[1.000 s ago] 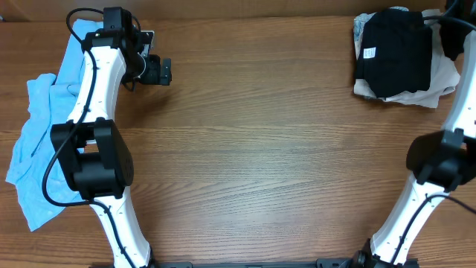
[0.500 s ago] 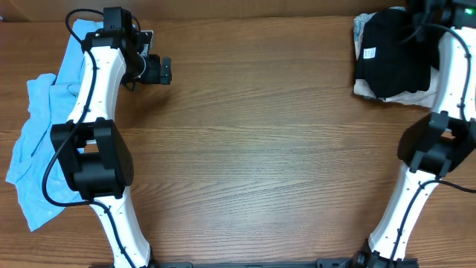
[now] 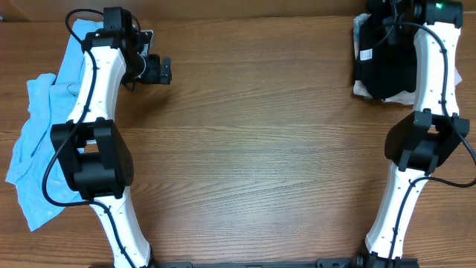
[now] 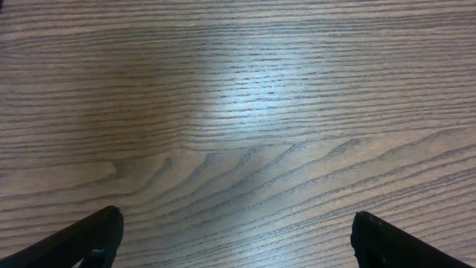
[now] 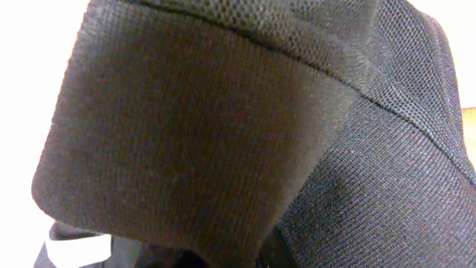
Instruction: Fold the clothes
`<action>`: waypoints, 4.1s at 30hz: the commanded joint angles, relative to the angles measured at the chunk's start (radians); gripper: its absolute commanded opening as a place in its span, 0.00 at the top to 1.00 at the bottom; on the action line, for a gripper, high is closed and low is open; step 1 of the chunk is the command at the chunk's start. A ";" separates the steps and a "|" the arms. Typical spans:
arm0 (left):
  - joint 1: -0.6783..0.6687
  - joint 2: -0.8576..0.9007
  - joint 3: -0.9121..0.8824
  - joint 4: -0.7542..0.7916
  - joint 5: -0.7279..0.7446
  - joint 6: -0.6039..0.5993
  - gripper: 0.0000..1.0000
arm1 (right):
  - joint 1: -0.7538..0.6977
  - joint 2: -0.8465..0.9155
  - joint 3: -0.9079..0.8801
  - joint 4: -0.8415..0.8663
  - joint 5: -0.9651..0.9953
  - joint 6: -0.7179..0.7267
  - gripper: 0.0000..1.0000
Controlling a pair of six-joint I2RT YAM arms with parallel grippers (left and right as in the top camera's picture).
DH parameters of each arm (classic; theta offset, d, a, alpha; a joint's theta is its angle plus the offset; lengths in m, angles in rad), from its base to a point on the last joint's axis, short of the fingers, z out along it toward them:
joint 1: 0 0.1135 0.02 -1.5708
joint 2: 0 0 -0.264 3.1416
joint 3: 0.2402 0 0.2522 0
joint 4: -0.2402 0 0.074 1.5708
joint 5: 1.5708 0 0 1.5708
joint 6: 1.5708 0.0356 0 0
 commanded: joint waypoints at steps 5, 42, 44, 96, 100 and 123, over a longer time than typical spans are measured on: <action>-0.002 0.007 -0.002 0.003 0.009 -0.005 0.00 | 0.021 -0.027 0.024 -0.007 -0.081 0.228 0.00; -0.002 0.007 -0.002 0.005 -0.018 -0.006 0.00 | -0.097 -0.094 -0.645 0.528 -0.356 0.526 0.23; -0.002 0.007 -0.002 0.005 -0.019 -0.006 0.00 | -0.093 -0.094 -0.668 0.525 -0.357 0.527 0.16; -0.002 0.007 -0.002 0.006 -0.018 -0.006 0.00 | 0.139 -0.916 -0.231 -0.415 -0.320 0.548 0.00; -0.002 0.007 -0.002 0.006 -0.018 -0.006 0.00 | 0.233 -1.015 -0.393 -0.195 -0.183 0.548 0.00; -0.002 0.007 -0.002 0.006 -0.018 -0.006 0.00 | 0.267 -2.160 -2.301 1.124 -0.250 0.557 0.00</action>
